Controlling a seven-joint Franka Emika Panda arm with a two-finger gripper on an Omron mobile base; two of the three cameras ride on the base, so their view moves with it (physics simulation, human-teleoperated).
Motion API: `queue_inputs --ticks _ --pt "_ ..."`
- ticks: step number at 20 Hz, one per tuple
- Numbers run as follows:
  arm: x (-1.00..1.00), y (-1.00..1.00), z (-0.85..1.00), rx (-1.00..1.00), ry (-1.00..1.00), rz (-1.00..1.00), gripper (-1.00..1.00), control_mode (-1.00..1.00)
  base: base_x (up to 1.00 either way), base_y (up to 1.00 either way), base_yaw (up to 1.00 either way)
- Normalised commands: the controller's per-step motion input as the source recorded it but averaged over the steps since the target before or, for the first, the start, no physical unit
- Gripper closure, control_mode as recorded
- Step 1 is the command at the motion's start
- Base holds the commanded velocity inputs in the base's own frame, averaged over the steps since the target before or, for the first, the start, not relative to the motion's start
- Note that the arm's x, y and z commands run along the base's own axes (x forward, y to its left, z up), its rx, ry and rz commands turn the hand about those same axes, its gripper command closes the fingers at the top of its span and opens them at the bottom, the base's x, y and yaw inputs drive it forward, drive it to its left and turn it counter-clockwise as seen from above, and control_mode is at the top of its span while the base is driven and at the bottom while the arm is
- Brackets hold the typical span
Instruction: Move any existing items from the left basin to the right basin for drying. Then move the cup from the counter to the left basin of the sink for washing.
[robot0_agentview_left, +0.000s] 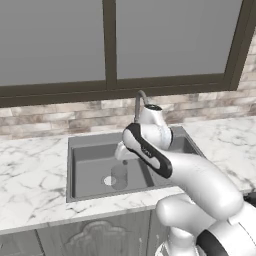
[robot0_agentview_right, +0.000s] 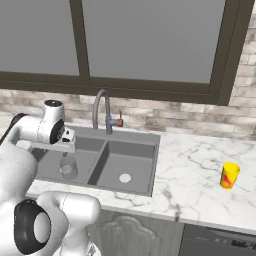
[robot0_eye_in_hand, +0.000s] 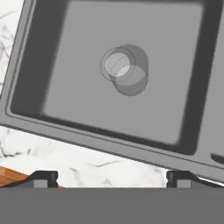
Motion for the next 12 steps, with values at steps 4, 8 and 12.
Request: queue_inputs --ticks 4,8,12 --pt "0.58 0.29 -0.59 0.0 0.04 -0.14 -1.0 -1.0 0.0 0.0 0.0" --pt "0.48 0.11 -0.39 0.0 0.0 -0.12 -1.0 -1.0 0.0 0.0 0.0" --pt "0.36 0.0 -0.33 -0.06 -0.01 -0.03 -1.0 -1.0 0.0 0.0 0.0"
